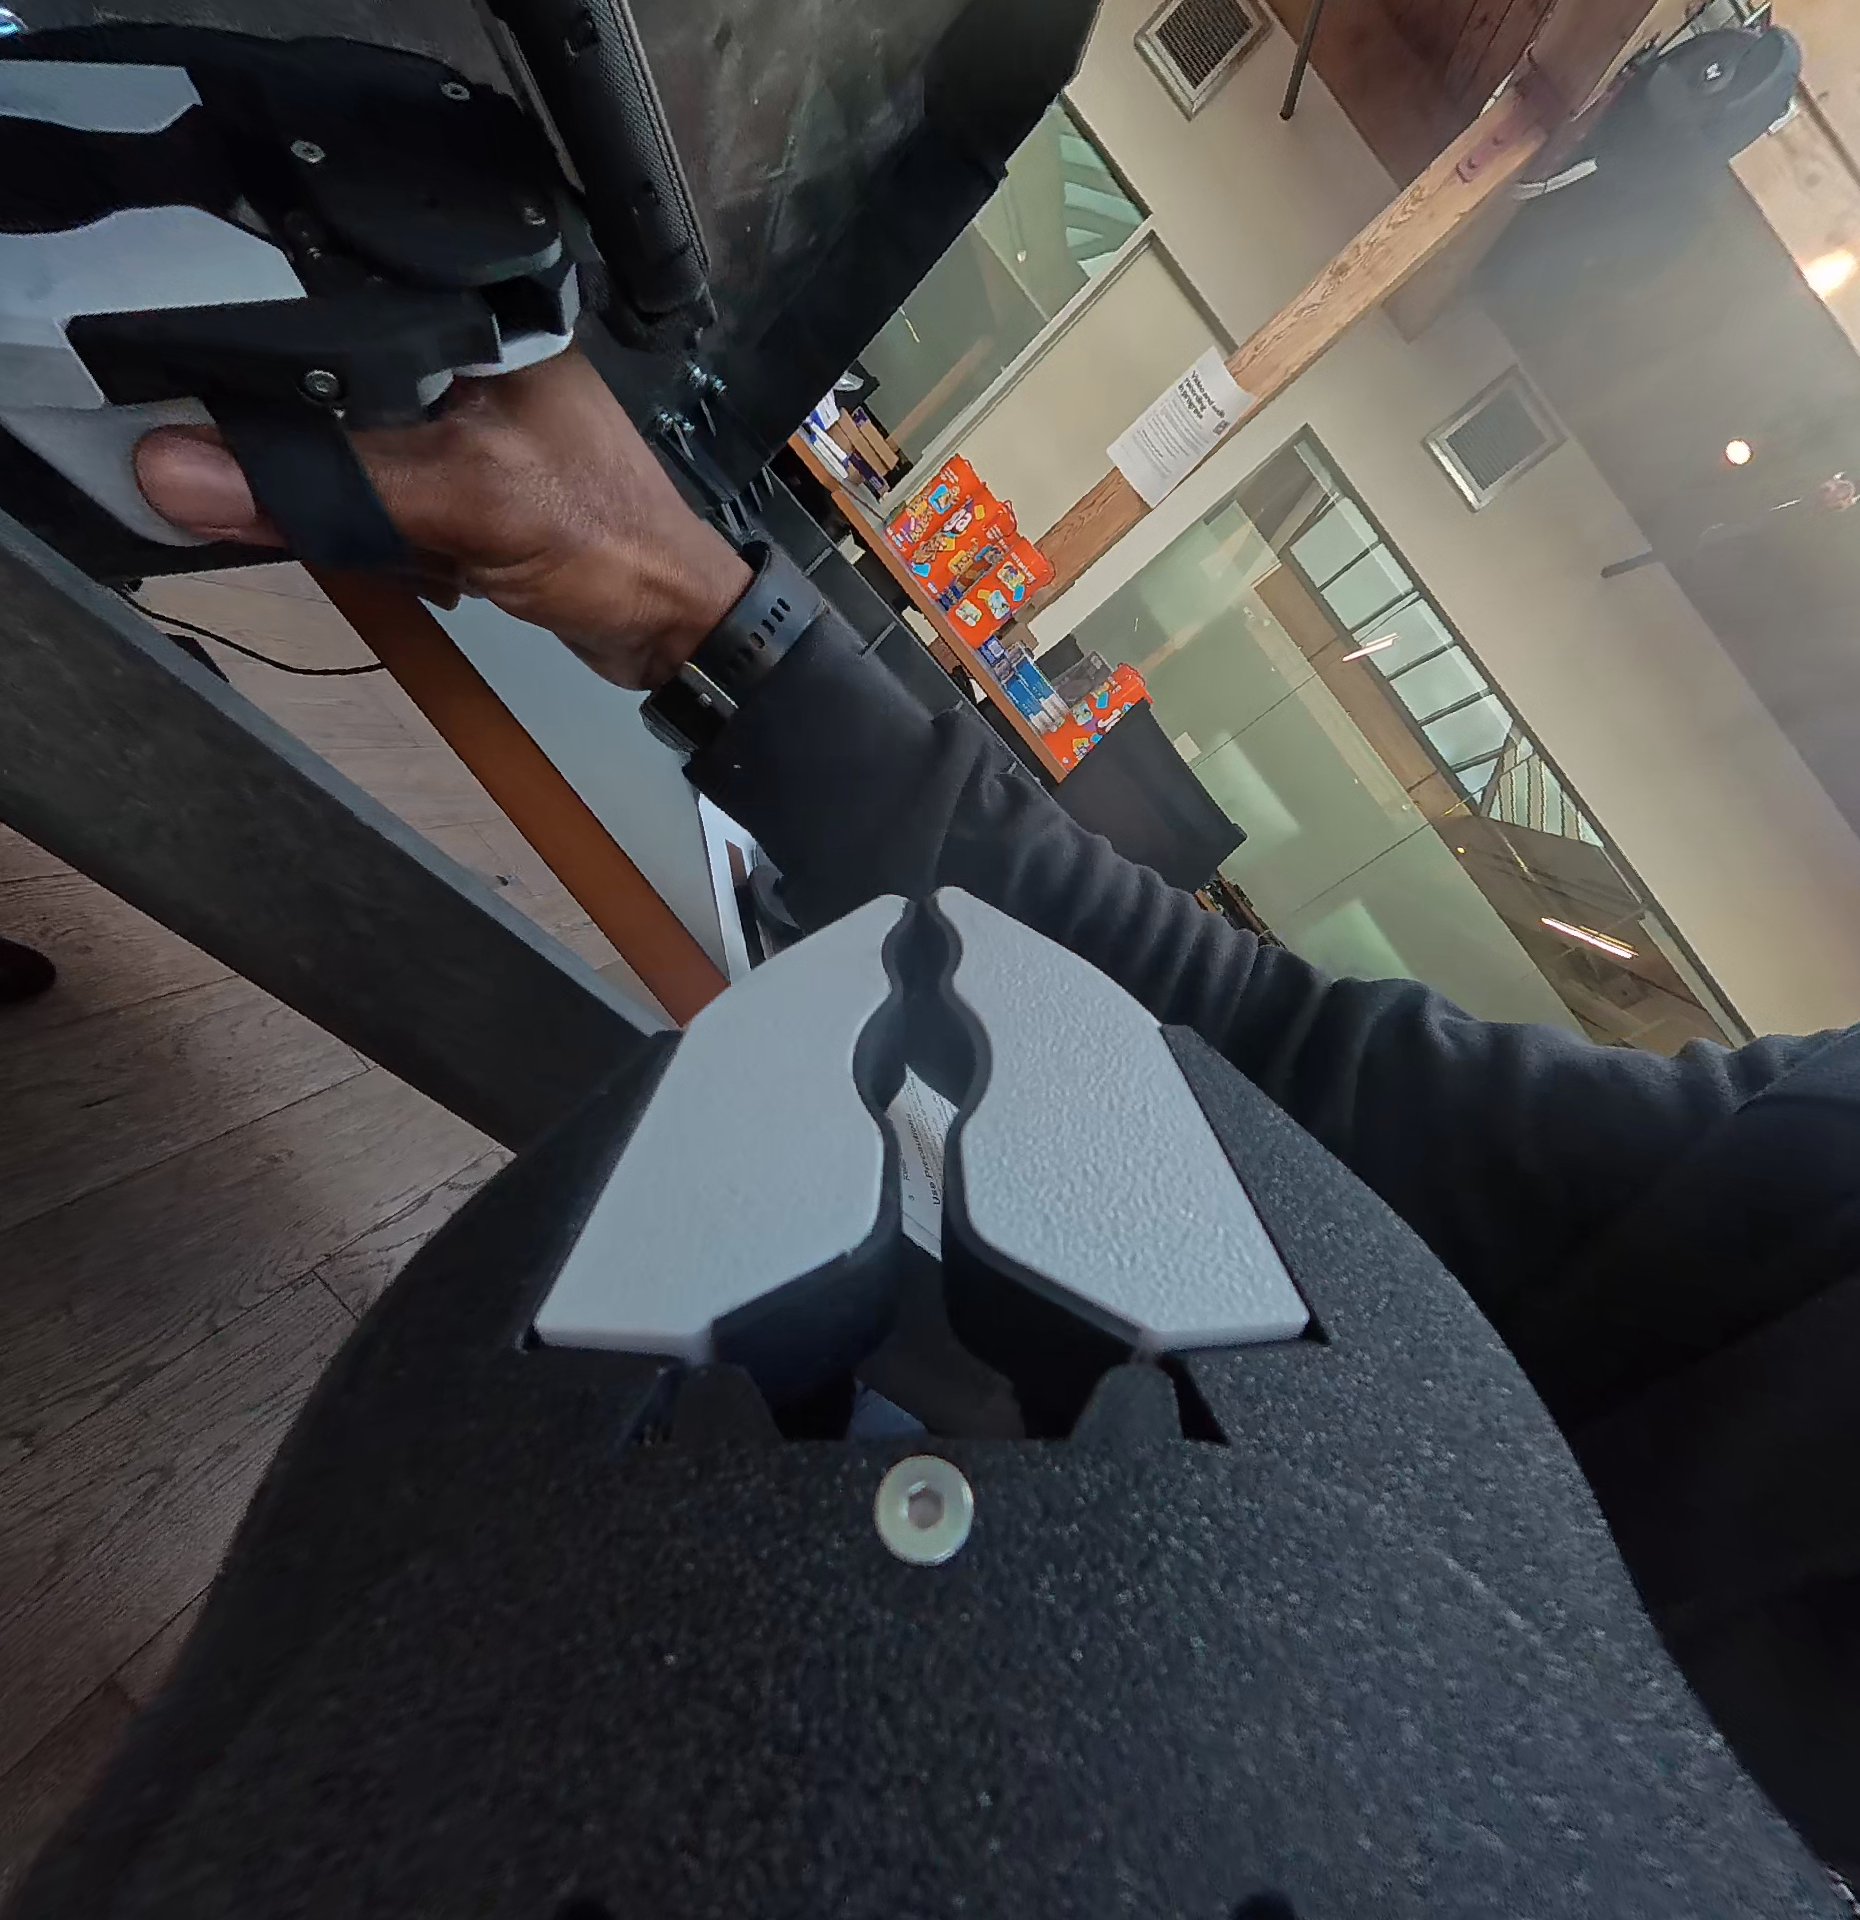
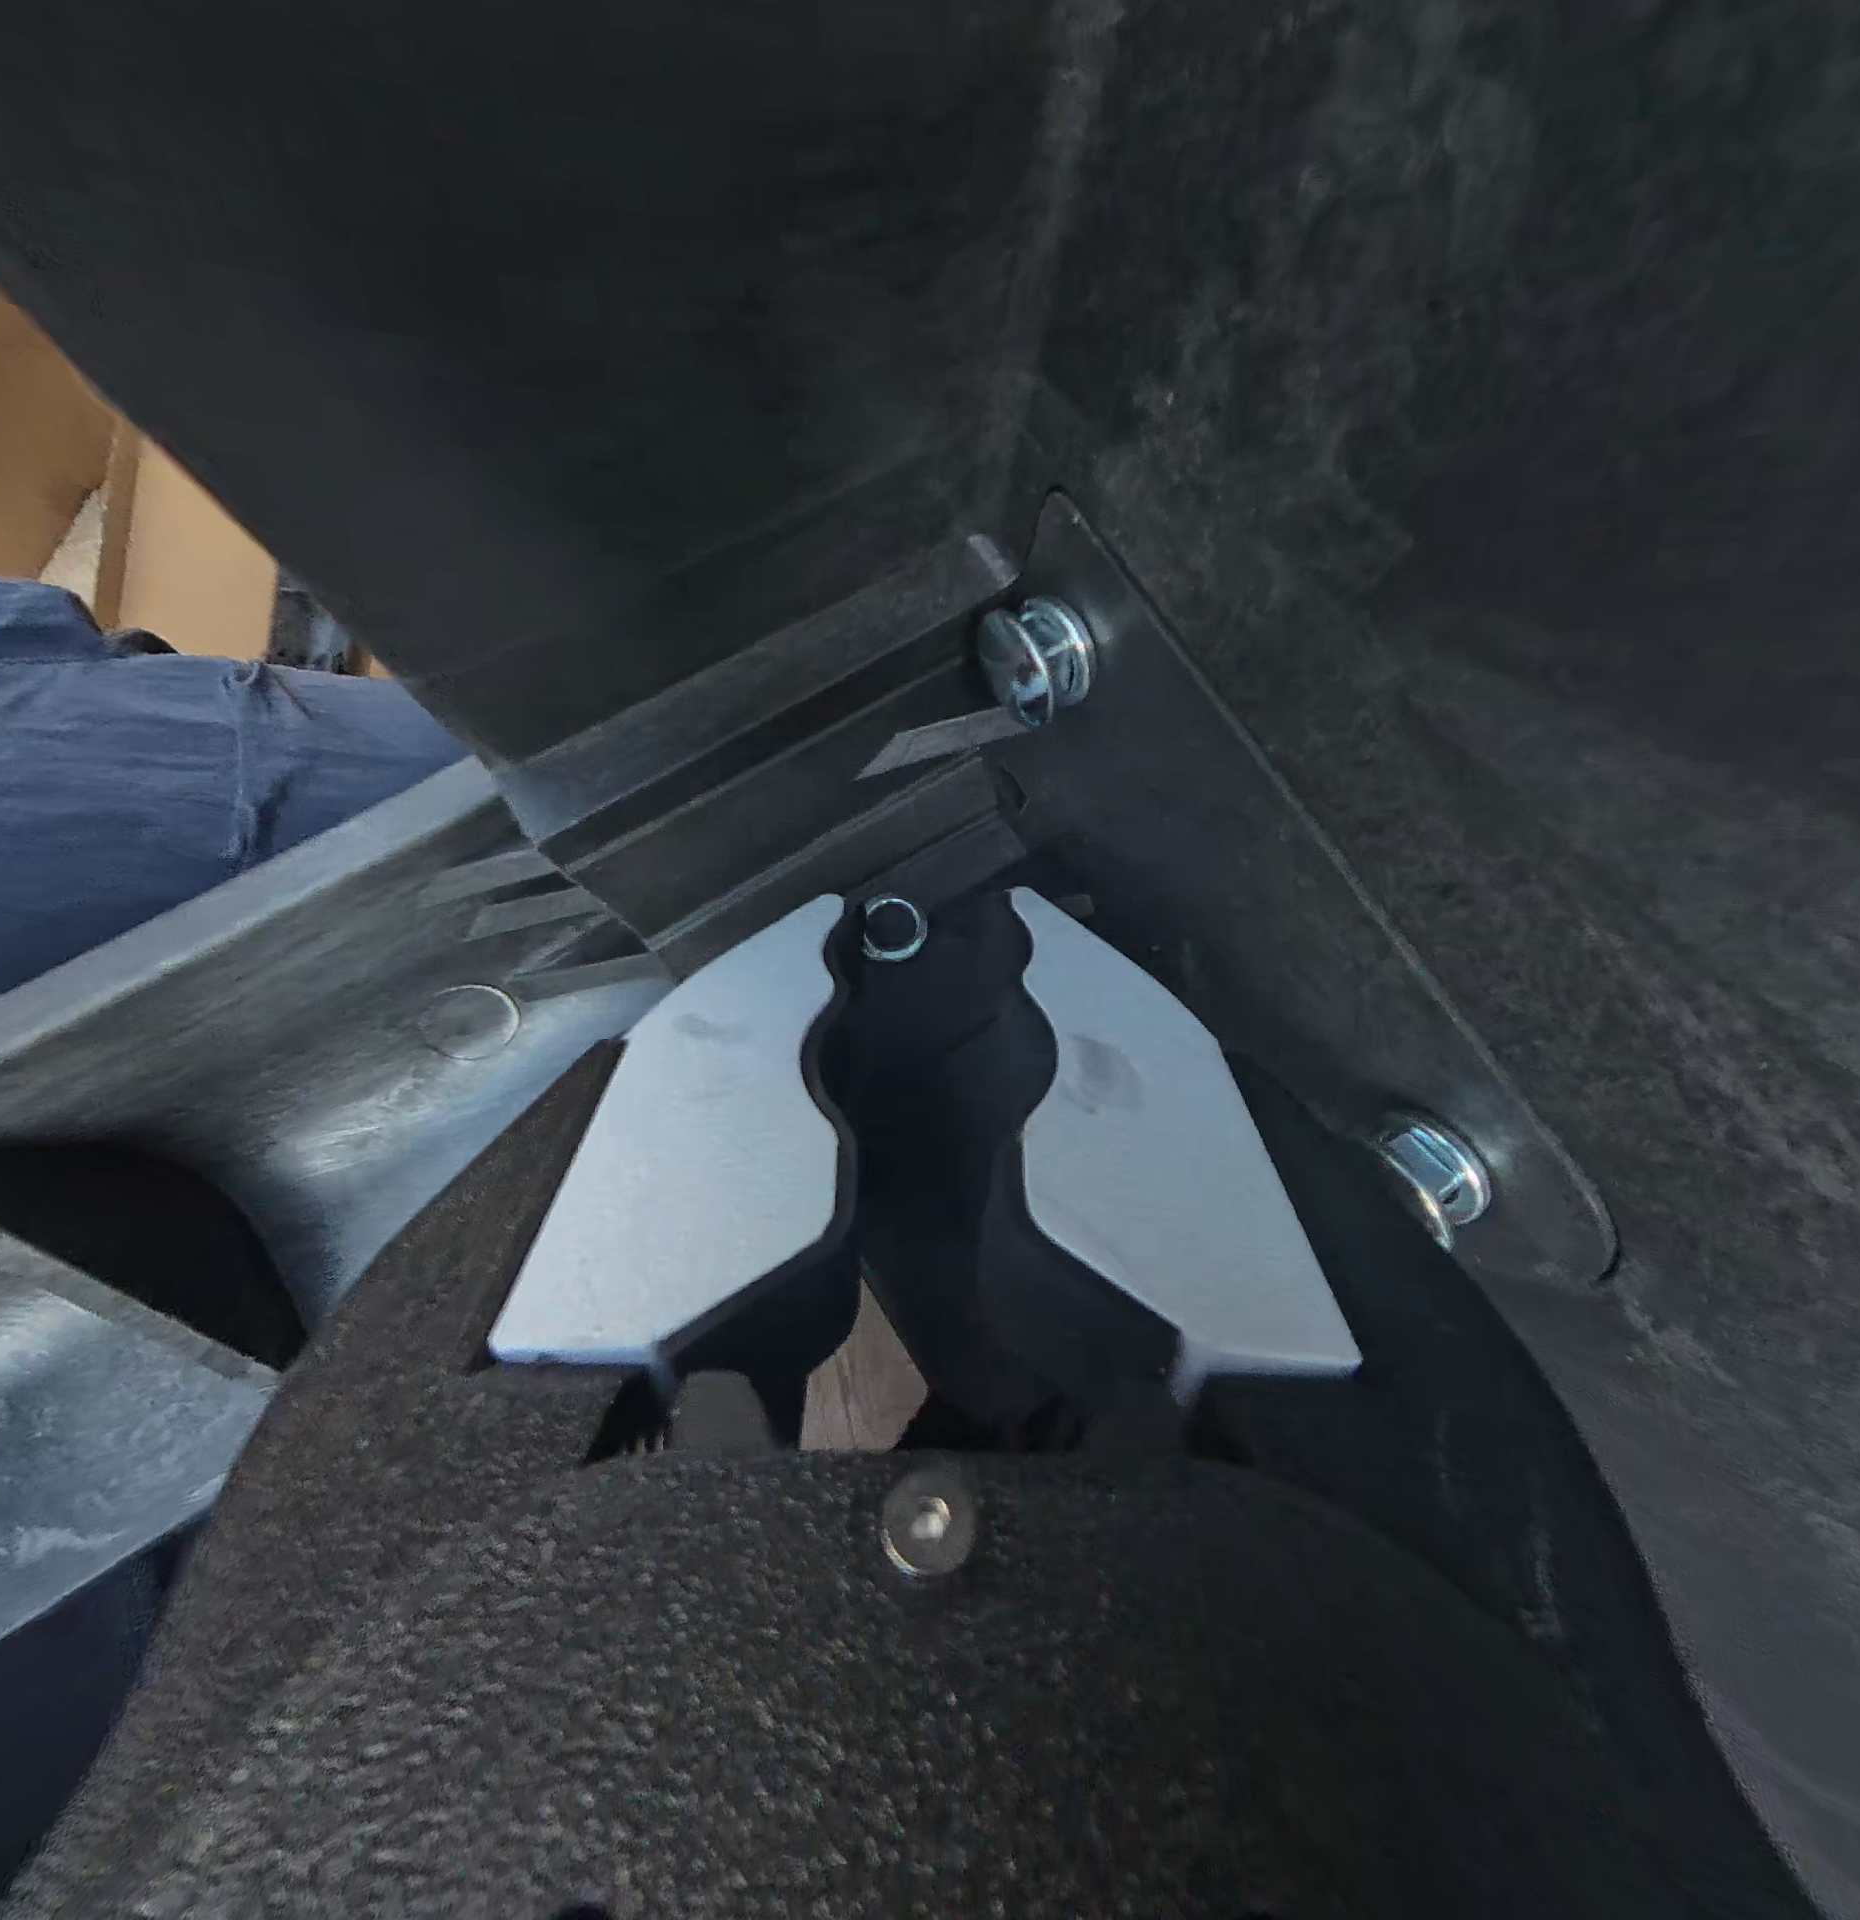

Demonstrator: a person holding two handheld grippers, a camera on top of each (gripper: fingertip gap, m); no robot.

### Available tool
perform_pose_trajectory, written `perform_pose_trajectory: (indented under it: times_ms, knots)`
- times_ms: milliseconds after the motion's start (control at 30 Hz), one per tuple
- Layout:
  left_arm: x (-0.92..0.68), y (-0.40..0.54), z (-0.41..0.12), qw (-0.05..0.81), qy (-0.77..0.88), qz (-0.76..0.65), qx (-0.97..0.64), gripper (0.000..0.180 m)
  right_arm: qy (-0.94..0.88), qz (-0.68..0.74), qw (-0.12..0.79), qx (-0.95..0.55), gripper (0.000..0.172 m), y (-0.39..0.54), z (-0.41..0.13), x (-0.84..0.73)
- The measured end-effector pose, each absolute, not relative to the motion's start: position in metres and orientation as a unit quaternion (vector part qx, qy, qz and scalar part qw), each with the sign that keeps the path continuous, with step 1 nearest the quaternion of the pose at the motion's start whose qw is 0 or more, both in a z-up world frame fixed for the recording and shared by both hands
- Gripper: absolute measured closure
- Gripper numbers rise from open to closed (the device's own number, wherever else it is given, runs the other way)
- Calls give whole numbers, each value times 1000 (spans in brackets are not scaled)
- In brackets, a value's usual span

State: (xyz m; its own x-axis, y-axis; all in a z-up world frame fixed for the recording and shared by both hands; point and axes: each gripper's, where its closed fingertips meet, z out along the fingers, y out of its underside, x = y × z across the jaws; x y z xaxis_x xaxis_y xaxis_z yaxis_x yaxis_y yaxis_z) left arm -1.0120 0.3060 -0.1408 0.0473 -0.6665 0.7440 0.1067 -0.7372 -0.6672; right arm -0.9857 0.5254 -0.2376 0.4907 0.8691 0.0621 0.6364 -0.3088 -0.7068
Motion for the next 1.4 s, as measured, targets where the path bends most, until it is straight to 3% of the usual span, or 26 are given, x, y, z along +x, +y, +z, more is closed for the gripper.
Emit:
perform_pose_trajectory:
  times_ms: [333, 433, 733, 1067, 1233, 1400]
  knots:
    - [-1016, 303, -138, 299, 211, -657, -659, 180, -454, 189, 297, -818, 147, 522, -245, -983]
    - [-1015, 301, -138, 297, 211, -660, -657, 180, -446, 184, 296, -825, 153, 524, -245, -982]
    - [-1018, 298, -137, 300, 210, -660, -656, 180, -433, 169, 321, -825, 166, 527, -244, -980]
    - [-1019, 302, -136, 306, 212, -654, -659, 180, -425, 171, 349, -818, 168, 526, -239, -977]
    - [-1019, 327, -137, 354, 232, -605, -675, 180, -384, 216, 374, -816, 169, 517, -221, -965]
    - [-1004, 370, -135, 446, 304, -466, -701, 176, -321, 313, 425, -786, 169, 488, -177, -955]
